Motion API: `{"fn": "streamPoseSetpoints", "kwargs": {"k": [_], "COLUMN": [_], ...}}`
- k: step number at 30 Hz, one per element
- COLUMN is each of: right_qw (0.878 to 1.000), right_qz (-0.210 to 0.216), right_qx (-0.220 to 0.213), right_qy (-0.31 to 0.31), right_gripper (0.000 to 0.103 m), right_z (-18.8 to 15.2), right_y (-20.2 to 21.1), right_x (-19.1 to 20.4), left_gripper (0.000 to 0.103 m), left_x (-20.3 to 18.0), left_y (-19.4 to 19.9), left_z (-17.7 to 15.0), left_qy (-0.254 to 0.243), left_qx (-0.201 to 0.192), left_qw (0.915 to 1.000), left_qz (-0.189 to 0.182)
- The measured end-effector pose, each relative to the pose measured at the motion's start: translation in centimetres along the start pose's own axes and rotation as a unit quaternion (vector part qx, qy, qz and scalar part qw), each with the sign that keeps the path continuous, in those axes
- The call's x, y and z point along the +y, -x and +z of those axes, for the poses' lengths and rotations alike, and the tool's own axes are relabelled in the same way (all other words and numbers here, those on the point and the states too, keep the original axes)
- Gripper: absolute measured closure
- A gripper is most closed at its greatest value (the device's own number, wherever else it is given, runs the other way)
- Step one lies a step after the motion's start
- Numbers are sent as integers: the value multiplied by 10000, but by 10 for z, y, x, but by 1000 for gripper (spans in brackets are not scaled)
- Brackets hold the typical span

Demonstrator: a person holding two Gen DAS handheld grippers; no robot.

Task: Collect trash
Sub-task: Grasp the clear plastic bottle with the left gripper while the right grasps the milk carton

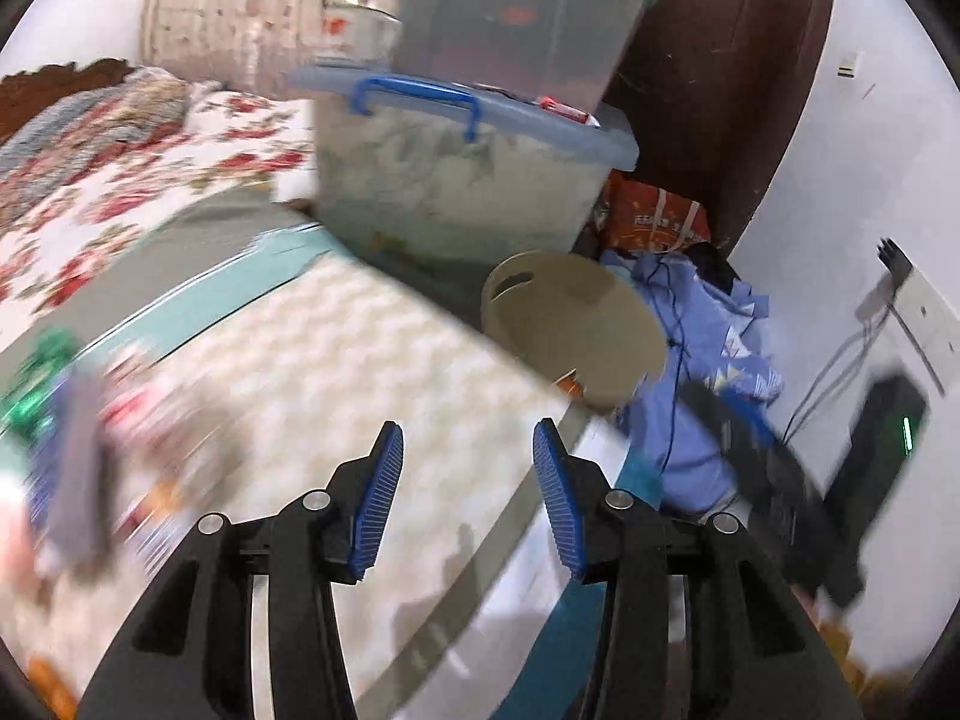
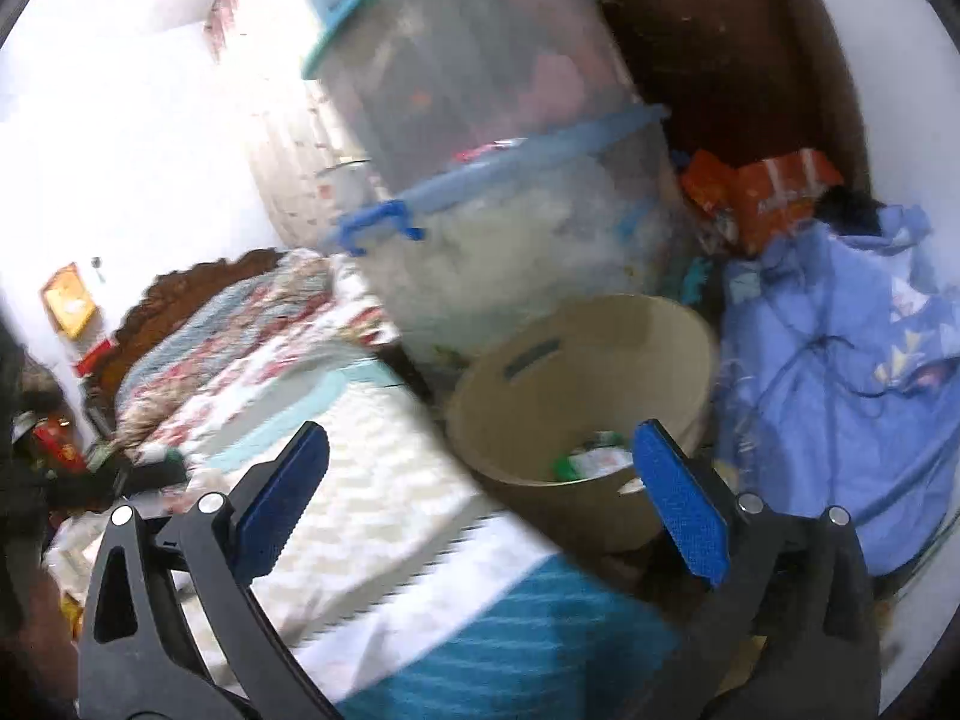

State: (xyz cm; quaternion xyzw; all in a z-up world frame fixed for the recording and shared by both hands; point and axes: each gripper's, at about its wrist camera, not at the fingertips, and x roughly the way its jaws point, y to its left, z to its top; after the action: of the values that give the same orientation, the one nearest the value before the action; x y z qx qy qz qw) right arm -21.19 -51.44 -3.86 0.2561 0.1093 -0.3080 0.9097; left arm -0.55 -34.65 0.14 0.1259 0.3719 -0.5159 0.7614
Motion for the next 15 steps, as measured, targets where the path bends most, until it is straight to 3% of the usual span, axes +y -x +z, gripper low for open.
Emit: {"fn": "streamPoseSetpoints", "kwargs": {"k": [4,7,8,12,15], "right_qw": [9964,9863,9818,9391,9126], "right_qz": [678,1272,1456,2548,2946], "right_qx": [511,968,1117,2136,2675], "right_qy": [79,414,494,864,943], "right_gripper": [3,5,10,40,45], "right_z": [-12,-29,-34,-66,-91], "right_y": [-7,-11,-12,-25,-32], "right_x": [42,90,103,178,223], "left_gripper": [59,59,59,59,49], "left_x": [46,93,108,166,207], "left_y": [76,132,147,201,218], "left_z": [-59,-97,-106,-139,-147], "left_qy": [181,699,918,1736,2296], "left_qx": [-120,-219,-275,-618,-600], "left_qw": [9988,9939,9912,9722,9500], "left_qz": [446,826,909,1447,2027]}}
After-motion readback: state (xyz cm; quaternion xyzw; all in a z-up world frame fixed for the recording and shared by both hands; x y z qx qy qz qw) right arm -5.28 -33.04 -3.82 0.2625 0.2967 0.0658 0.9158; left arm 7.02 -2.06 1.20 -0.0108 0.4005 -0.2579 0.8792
